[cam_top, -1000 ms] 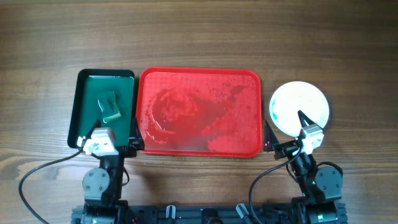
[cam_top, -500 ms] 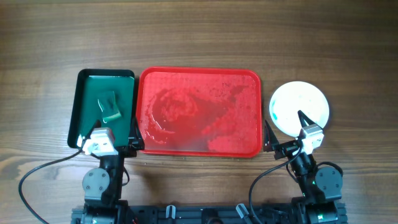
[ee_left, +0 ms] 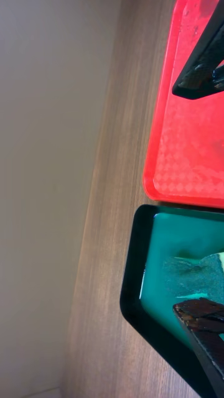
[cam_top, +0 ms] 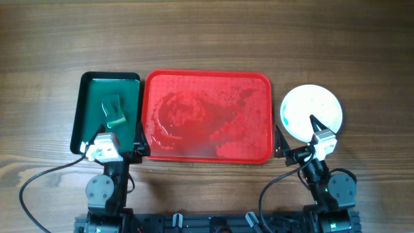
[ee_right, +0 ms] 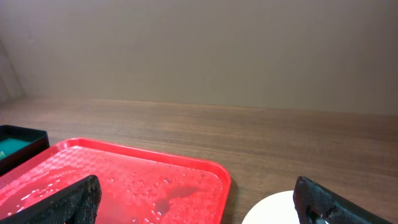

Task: Clean dirty plates on tray and stack at the side

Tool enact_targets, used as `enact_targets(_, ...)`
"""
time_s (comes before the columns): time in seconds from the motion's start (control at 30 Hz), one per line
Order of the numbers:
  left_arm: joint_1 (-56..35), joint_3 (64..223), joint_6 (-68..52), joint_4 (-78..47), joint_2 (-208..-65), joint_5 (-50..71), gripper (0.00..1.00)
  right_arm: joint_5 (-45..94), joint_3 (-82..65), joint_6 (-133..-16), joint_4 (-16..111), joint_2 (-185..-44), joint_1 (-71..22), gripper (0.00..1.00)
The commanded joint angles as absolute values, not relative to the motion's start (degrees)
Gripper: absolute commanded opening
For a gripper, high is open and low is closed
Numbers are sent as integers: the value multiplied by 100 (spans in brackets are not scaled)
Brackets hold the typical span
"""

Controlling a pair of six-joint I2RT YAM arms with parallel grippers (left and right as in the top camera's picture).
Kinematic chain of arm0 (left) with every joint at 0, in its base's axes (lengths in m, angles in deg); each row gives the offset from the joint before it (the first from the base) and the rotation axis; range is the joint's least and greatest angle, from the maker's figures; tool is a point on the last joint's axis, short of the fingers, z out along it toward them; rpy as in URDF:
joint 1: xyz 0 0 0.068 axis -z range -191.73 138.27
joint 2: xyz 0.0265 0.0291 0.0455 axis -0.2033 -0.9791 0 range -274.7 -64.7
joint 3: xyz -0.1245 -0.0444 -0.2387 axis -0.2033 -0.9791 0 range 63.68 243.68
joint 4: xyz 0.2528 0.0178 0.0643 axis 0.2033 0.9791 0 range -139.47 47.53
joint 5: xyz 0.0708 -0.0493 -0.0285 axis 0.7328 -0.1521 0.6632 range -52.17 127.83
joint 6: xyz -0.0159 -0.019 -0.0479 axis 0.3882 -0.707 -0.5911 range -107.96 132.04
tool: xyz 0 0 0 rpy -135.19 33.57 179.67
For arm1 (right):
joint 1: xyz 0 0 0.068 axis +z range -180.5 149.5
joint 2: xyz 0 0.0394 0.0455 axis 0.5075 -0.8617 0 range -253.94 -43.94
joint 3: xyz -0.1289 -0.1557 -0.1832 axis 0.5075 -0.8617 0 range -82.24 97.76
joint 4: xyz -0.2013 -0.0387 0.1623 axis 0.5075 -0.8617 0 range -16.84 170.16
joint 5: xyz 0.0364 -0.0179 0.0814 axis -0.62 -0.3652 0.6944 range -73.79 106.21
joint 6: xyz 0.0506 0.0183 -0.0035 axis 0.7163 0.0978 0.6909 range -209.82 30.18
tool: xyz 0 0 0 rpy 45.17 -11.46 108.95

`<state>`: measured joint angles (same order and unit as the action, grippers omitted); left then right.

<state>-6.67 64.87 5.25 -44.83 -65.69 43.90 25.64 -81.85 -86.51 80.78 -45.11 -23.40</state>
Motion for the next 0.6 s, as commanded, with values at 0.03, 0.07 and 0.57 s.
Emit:
enact_targets(0.03,-713,6433,427,-4524,-6491,4320,100,2663,-8194,-8664,8092,-4474,-2345,99)
enact_targets(0.07,-713,6433,427,-4524,-6491,4320,100,2663,-8194,-8664,8092,-4474,-2345,100)
enact_targets(0.57,-713,6433,427,-4524,-6491,4320,100,2663,-8194,-8664,8092,-4474,-2345,100)
